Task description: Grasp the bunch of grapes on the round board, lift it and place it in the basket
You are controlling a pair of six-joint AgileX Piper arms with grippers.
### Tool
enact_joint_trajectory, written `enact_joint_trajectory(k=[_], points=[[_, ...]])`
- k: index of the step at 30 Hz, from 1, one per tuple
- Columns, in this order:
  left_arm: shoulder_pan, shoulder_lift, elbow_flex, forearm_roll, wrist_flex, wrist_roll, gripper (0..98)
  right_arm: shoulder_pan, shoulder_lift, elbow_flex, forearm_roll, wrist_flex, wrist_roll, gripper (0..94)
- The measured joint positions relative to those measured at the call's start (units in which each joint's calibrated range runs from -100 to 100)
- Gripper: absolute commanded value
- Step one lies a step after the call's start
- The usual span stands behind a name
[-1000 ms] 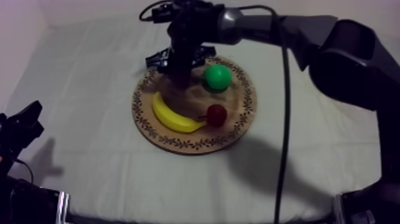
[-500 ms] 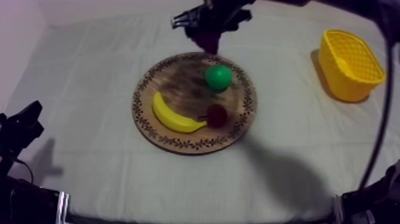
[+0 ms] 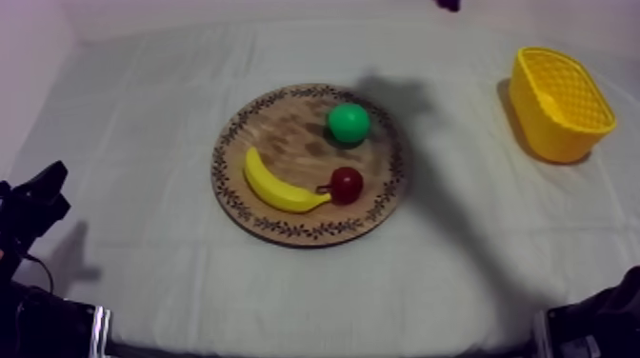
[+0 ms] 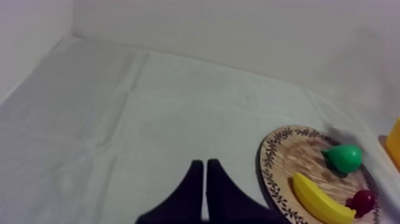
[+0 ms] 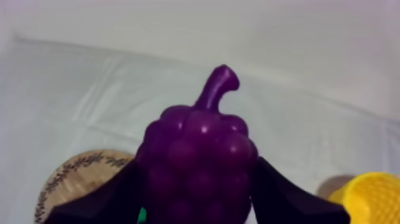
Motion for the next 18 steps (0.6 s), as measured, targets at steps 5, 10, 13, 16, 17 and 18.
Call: enact_joint_trajectory(k=[5, 10, 13, 16, 17, 18], points=[[0.00, 0.00, 0.00, 0.00, 0.00, 0.00, 0.1, 4.71, -5.47, 4.36, -0.60, -4.88, 3.51, 37.4], [0.00, 0.00, 0.00, 0.00, 0.00, 0.00, 0.1, 10.05, -9.28, 7.96, -1.04, -8.93, 6.61, 37.2], [0.00, 0.00, 0.00, 0.00, 0.00, 0.00, 0.1, 13.06, -9.82, 8.40, -1.21, -9.62, 7.32, 37.0], [0.00, 0.00, 0.00, 0.00, 0.00, 0.00, 0.1, 16.02, -9.41, 9.25, -0.93, -8.55, 7.12, 36.5], [0.00, 0.00, 0.00, 0.00, 0.00, 0.00, 0.1, 17.00, -9.11, 9.53, -0.86, -7.83, 6.96, 36.4], [0.00, 0.00, 0.00, 0.00, 0.00, 0.00, 0.1, 17.95, -8.65, 9.94, -0.70, -7.34, 6.89, 36.2]])
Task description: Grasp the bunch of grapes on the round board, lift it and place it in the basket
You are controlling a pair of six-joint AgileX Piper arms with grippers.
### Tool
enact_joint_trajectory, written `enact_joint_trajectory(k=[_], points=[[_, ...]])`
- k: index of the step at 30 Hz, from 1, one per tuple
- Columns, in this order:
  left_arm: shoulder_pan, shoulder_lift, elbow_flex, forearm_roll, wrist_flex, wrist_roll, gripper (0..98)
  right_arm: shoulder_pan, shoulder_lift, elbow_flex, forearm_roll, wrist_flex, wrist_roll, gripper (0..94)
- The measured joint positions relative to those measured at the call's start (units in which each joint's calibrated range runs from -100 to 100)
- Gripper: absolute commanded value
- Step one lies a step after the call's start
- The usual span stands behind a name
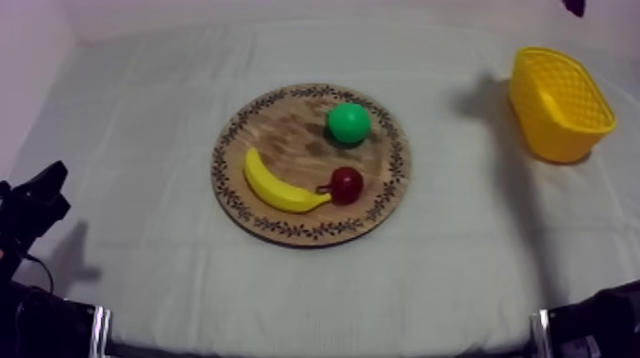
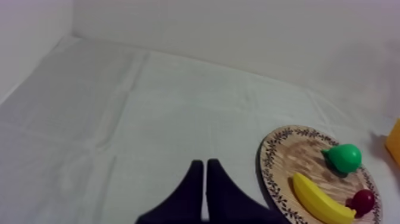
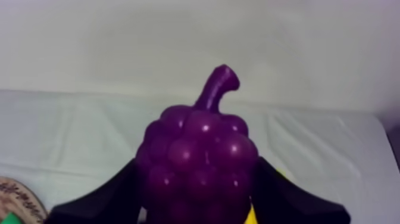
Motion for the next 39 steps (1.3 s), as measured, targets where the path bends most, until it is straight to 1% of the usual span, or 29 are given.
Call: enact_joint_trajectory(k=[4, 7, 16, 21, 23, 26, 29, 32, 35, 39], points=[[0.00, 0.00, 0.00, 0.00, 0.00, 0.00, 0.1, 2.94, 2.59, 0.99, 0.20, 3.18, -0.84, 35.3], [0.00, 0.00, 0.00, 0.00, 0.00, 0.00, 0.1, 4.23, 5.30, 1.21, 0.20, 5.84, -1.17, 34.8], [0.00, 0.00, 0.00, 0.00, 0.00, 0.00, 0.1, 5.50, 13.78, 0.17, -1.15, 12.15, 0.21, 34.3], [0.00, 0.00, 0.00, 0.00, 0.00, 0.00, 0.1, 6.14, 18.37, -1.31, -1.23, 13.71, 0.91, 35.6], [0.00, 0.00, 0.00, 0.00, 0.00, 0.00, 0.1, 6.62, 20.25, -1.98, -1.37, 13.98, 1.48, 39.2], [0.00, 0.00, 0.00, 0.00, 0.00, 0.00, 0.1, 7.39, 22.59, -2.41, -2.01, 13.61, 2.10, 48.5], [0.00, 0.00, 0.00, 0.00, 0.00, 0.00, 0.1, 8.14, 24.35, -2.96, -2.58, 11.74, 2.58, 58.1], [0.00, 0.00, 0.00, 0.00, 0.00, 0.00, 0.1, 8.45, 25.34, -3.50, -3.07, 10.41, 3.14, 64.6], [0.00, 0.00, 0.00, 0.00, 0.00, 0.00, 0.1, 8.45, 25.79, -3.97, -3.35, 8.67, 3.36, 67.7], [0.00, 0.00, 0.00, 0.00, 0.00, 0.00, 0.1, 8.36, 25.26, -3.96, -3.90, 7.19, 4.33, 68.4]])
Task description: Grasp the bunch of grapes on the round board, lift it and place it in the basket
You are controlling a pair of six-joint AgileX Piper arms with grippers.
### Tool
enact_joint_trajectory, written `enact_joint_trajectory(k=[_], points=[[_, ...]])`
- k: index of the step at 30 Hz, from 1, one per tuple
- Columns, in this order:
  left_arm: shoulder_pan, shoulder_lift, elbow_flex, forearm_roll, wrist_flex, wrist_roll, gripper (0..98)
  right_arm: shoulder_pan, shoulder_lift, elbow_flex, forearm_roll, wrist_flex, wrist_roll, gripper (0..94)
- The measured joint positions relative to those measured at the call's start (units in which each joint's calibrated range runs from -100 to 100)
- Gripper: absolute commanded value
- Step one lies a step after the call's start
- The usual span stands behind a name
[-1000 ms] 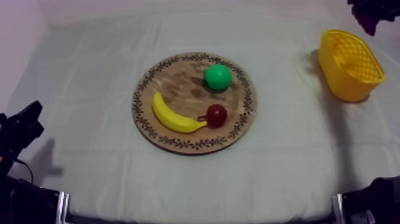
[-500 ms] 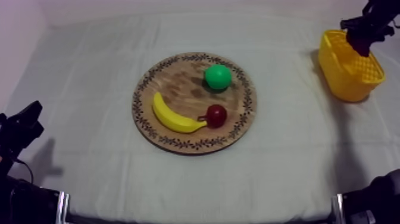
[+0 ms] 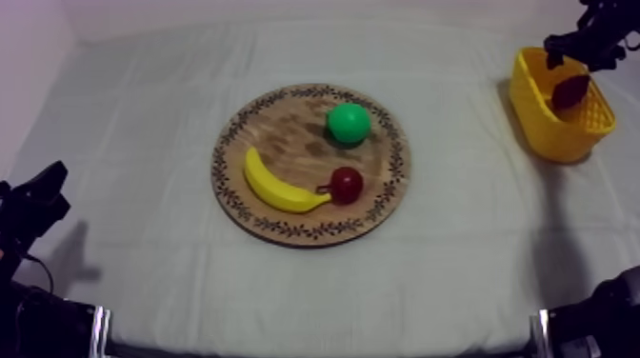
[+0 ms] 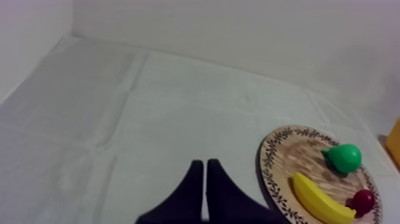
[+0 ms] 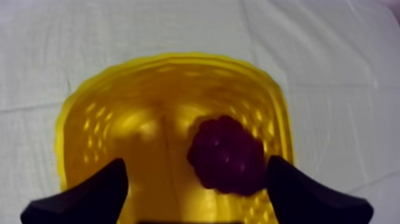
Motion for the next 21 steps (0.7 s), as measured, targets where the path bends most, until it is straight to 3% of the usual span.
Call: enact_joint_trajectory(k=[7, 16, 21], points=[[0.00, 0.00, 0.00, 0.00, 0.00, 0.00, 0.1, 0.53, -6.36, 3.23, -0.42, -4.99, 1.56, 65.1], [0.00, 0.00, 0.00, 0.00, 0.00, 0.00, 0.1, 2.23, -22.19, 13.62, 0.33, -15.61, 1.13, 49.0], [0.00, 0.00, 0.00, 0.00, 0.00, 0.00, 0.1, 2.85, -32.89, 22.26, -0.75, -20.43, 2.40, 36.0]])
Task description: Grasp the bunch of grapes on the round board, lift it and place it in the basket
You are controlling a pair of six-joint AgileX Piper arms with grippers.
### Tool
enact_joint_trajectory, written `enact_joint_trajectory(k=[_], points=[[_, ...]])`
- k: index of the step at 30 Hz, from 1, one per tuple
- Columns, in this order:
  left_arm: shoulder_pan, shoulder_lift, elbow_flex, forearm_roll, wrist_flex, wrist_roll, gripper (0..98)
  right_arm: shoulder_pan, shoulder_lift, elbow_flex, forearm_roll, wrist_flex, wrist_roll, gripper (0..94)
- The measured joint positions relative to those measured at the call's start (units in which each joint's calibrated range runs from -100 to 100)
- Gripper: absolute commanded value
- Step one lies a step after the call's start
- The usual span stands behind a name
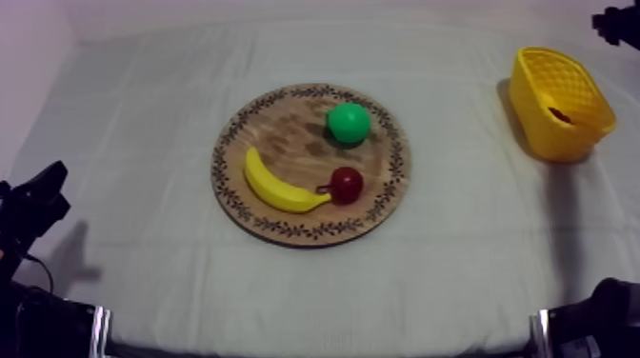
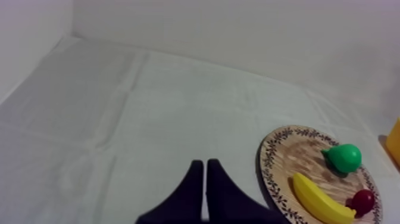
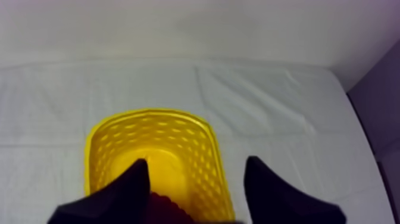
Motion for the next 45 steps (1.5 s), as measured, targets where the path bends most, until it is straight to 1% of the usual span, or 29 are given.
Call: enact_joint_trajectory(k=[2, 5, 9, 12, 18, 21, 24, 27, 29, 31, 33, 37, 40, 43, 45], points=[[0.00, 0.00, 0.00, 0.00, 0.00, 0.00, 0.1, -0.09, -4.63, 3.94, -0.29, -1.71, 0.42, 32.6], [0.00, 0.00, 0.00, 0.00, 0.00, 0.00, 0.1, -0.60, -11.13, 9.46, -1.08, -3.16, 1.11, 30.5], [0.00, 0.00, 0.00, 0.00, 0.00, 0.04, 0.1, -1.61, -19.72, 16.79, -1.27, -3.83, 1.45, 29.9], [0.00, 0.00, 0.00, 0.00, 0.00, 0.06, 0.1, -2.51, -26.12, 22.32, -0.57, -5.14, 0.95, 29.6], [0.00, 0.00, 0.00, 0.00, 0.00, 0.06, 0.1, -3.86, -39.71, 34.17, -0.51, -6.13, 1.42, 28.8], [0.00, 0.00, 0.00, 0.00, 0.00, 0.06, 0.1, -4.36, -46.68, 39.96, -1.16, -5.80, 1.70, 28.4], [0.00, 0.00, 0.00, 0.00, 0.00, 0.06, 0.1, -4.60, -52.97, 45.14, -1.72, -4.91, 2.27, 27.4], [0.00, 0.00, 0.00, 0.00, 0.00, 0.06, 0.1, -4.92, -58.99, 49.68, -1.86, -3.42, 2.42, 23.6], [0.00, 0.00, 0.00, 0.00, 0.00, 0.06, 0.1, -5.28, -62.99, 52.47, -1.86, -1.87, 2.02, 19.5], [0.00, 0.00, 0.00, 0.00, 0.00, 0.06, 0.1, -5.72, -66.41, 54.70, -1.73, -0.43, 1.43, 12.6], [0.00, 0.00, 0.00, 0.00, 0.00, 0.06, 0.1, -6.38, -69.94, 56.95, -1.33, 0.98, 0.66, 7.7], [0.00, 0.00, 0.00, 0.00, 0.00, 0.06, 0.1, -7.52, -75.87, 60.30, -1.17, 5.62, -0.51, 2.5], [0.00, 0.00, 0.00, 0.00, 0.00, 0.06, 0.1, -7.84, -78.50, 62.35, -2.36, 7.52, -0.07, 1.4], [0.00, 0.00, 0.00, 0.00, 0.00, 0.06, 0.1, -7.92, -79.16, 64.28, -4.74, 8.94, 1.37, 1.0], [0.00, 0.00, 0.00, 0.00, 0.00, 0.06, 0.1, -8.00, -79.23, 64.61, -6.10, 8.69, 2.18, 0.9]])
